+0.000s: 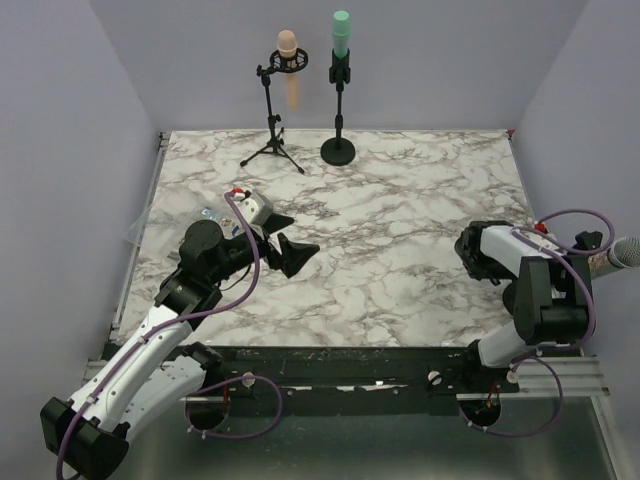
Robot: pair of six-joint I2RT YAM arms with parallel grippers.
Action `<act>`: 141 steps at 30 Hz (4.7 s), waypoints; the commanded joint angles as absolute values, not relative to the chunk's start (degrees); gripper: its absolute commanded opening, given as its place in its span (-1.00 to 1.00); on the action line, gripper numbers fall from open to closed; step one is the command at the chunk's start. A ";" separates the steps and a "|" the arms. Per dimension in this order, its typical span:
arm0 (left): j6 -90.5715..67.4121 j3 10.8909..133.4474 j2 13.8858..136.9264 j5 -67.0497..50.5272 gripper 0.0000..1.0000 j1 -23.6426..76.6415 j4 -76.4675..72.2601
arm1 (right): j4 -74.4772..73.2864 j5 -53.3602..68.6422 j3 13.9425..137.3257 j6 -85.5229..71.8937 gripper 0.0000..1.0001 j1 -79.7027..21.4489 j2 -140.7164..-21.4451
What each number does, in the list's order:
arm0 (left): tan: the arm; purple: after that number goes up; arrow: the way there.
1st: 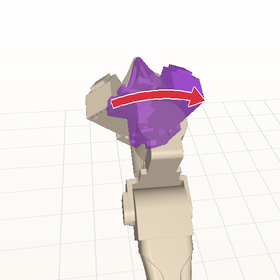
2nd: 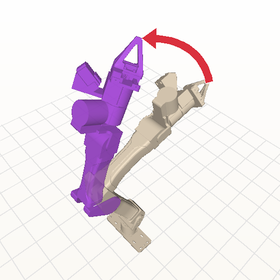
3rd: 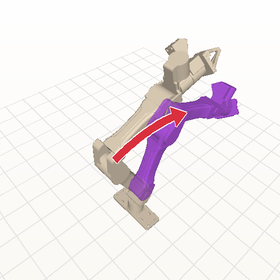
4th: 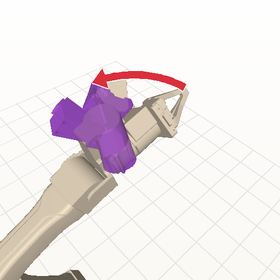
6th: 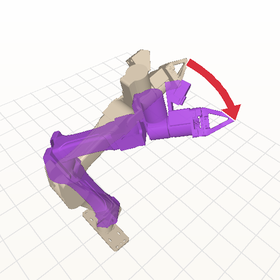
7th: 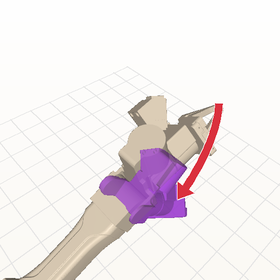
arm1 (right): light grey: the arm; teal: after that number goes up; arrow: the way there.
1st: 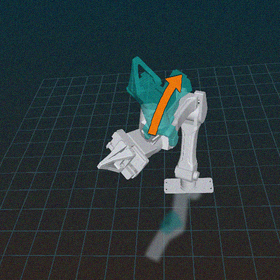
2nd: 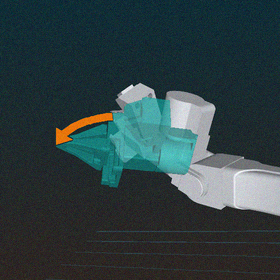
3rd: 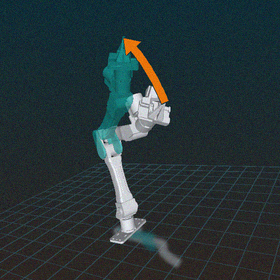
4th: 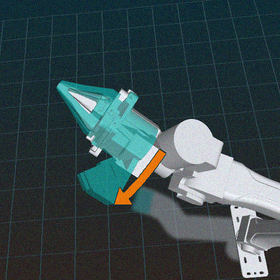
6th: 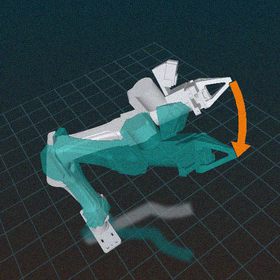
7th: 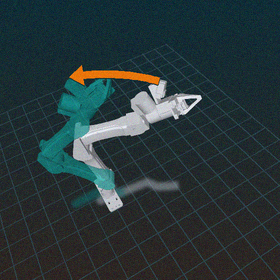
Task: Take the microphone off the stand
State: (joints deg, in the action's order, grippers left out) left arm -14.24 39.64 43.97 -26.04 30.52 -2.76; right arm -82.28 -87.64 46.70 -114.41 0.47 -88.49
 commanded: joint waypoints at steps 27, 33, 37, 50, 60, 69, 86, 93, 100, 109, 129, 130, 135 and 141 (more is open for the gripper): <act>-10.71 41.66 42.80 -23.17 0.97 30.88 -0.09 | -81.30 -93.61 75.83 -111.48 -0.90 -48.92 -112.44; -10.82 41.75 43.31 -23.55 0.97 30.94 -0.09 | -81.37 -92.08 74.72 -109.49 0.98 -48.87 -111.36; -10.81 41.75 43.32 -23.47 0.97 30.94 -0.09 | -81.31 -89.54 72.42 -108.68 1.00 -49.37 -108.64; -11.16 42.10 44.21 -23.91 0.98 30.88 -0.13 | -75.22 -75.39 73.15 -100.16 1.00 -58.91 -96.61; -11.17 42.11 44.22 -23.79 0.97 30.76 -0.09 | 27.95 -40.30 33.02 -51.21 1.00 -61.40 -55.29; -11.05 42.01 44.44 -23.70 0.98 30.71 -0.09 | -7.42 -31.97 43.44 -42.42 1.00 -61.48 -52.80; -12.31 39.47 43.74 -31.06 0.98 30.76 -6.77 | -32.35 -70.27 50.88 -28.24 1.00 -61.39 -31.02; -12.48 39.38 43.81 -31.89 0.98 30.76 -7.16 | -4.57 -72.73 48.94 -2.81 1.00 -61.42 -33.64; -13.16 39.38 43.85 -32.85 0.98 30.84 -7.38 | 2.81 -73.27 50.87 1.18 1.00 -60.56 -41.62; -13.22 39.20 42.88 -33.05 0.98 31.09 -7.21 | 0.12 -61.50 52.53 -7.98 1.00 -45.41 -47.78; -11.76 39.42 42.88 -32.85 0.98 31.38 -6.24 | 7.31 -41.76 46.57 -7.06 0.12 -31.39 -50.10; -11.56 39.43 42.80 -32.77 0.98 31.37 -6.24 | 7.38 -40.54 46.35 -6.78 0.06 -31.37 -49.83; -11.08 39.52 43.13 -34.02 0.98 31.33 -6.21 | 7.73 -30.41 45.23 -4.53 -0.32 -31.33 -47.47; -12.23 40.02 43.07 -34.59 0.98 31.48 -6.38 | 4.72 -18.30 46.83 -7.49 -0.84 -31.39 -46.16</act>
State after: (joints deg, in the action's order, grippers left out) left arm -11.97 39.77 43.46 -32.64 30.94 -6.02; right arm 5.89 -30.70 45.45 -6.39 -31.44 -47.05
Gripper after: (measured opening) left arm 0.982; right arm 0.477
